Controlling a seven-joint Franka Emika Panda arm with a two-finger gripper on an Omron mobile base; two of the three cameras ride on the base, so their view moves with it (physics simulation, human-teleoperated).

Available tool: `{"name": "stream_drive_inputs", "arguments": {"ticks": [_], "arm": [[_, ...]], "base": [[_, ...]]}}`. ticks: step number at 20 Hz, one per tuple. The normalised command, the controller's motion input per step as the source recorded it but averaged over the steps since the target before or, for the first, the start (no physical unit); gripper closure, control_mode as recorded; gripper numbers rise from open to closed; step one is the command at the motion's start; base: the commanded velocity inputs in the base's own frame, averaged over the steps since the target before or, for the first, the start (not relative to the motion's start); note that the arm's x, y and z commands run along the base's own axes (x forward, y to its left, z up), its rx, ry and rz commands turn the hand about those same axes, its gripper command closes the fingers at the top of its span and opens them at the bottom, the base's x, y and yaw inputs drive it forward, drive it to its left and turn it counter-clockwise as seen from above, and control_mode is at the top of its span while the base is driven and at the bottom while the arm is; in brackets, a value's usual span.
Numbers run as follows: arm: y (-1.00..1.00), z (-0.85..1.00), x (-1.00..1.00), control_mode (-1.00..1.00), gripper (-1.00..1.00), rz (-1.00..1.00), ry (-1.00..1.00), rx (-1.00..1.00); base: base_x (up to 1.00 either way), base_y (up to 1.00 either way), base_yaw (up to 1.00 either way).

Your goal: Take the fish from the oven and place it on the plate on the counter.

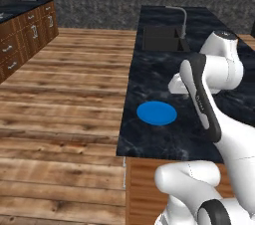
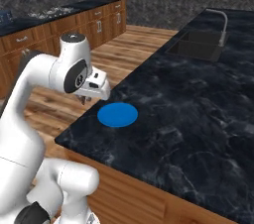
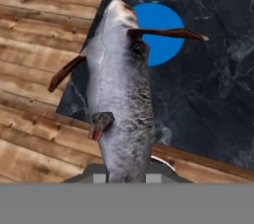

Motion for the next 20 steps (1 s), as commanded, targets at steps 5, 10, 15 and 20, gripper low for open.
{"name": "stream_drive_inputs", "arguments": {"ticks": [5, 10, 15, 20], "arm": [[0.0, -0.43, 0.34, -1.0, 1.0, -0.01, -0.01, -0.07], [0.0, -0.49, 0.52, -1.0, 1.0, 0.0, 0.0, -0.05], [0.0, -0.39, 0.5, -1.0, 1.0, 0.0, 0.01, -0.03], [0.0, -0.46, 0.33, -1.0, 1.0, 0.0, 0.01, -0.01]], "base": [[0.0, 0.0, 0.0], [0.0, 0.0, 0.0], [0.0, 0.0, 0.0], [0.0, 0.0, 0.0]]}}
